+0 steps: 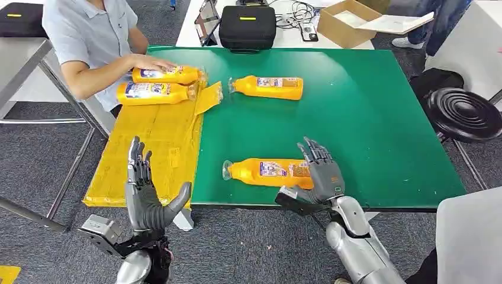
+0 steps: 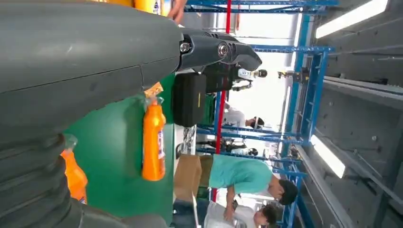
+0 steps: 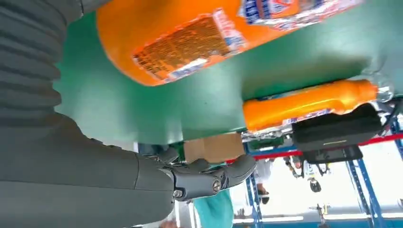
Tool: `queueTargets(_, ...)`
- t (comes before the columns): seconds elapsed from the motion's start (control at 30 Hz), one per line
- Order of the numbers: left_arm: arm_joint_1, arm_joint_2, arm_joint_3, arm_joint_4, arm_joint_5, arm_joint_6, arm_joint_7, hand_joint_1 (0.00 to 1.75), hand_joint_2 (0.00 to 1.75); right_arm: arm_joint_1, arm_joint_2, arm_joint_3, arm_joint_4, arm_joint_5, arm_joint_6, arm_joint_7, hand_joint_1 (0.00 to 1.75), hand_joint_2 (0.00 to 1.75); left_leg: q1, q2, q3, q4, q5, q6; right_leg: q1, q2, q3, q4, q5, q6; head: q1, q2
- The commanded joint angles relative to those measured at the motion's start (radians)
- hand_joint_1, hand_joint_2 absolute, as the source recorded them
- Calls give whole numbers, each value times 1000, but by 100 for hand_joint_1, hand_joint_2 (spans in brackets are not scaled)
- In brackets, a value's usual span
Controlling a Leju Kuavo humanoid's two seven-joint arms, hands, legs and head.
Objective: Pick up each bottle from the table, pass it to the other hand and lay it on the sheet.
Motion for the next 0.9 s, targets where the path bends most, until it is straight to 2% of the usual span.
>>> queueTargets(0.03, -32, 30, -35, 64, 11, -25, 18, 0, 175, -73, 5, 61, 120, -37, 94, 43, 0, 175, 3, 2, 3, 0, -1, -3, 3, 2, 3, -1, 0, -4, 0, 0)
queueTargets(0.27, -37, 26, -45, 79, 33, -58, 50, 0, 175, -126, 20, 60, 263, -77, 191, 87, 0, 175, 0, 1, 2, -1, 0, -1, 1, 1, 1, -1, 0, -1, 0, 0)
queueTargets(0.57, -38, 25, -46, 81, 35, -59, 53, 0, 175, -128, 21, 63, 271, -75, 191, 88, 0, 175, 2, 1, 2, 0, 0, -2, 2, 0, 2, -1, 0, -3, 0, 0)
queueTargets(0.9, -47, 29, -51, 77, 40, -59, 59, 0, 175, -188, 52, 100, 356, -14, 156, 148, 0, 175, 1, 1, 2, 0, 0, -1, 1, 1, 2, -1, 0, -2, 0, 0)
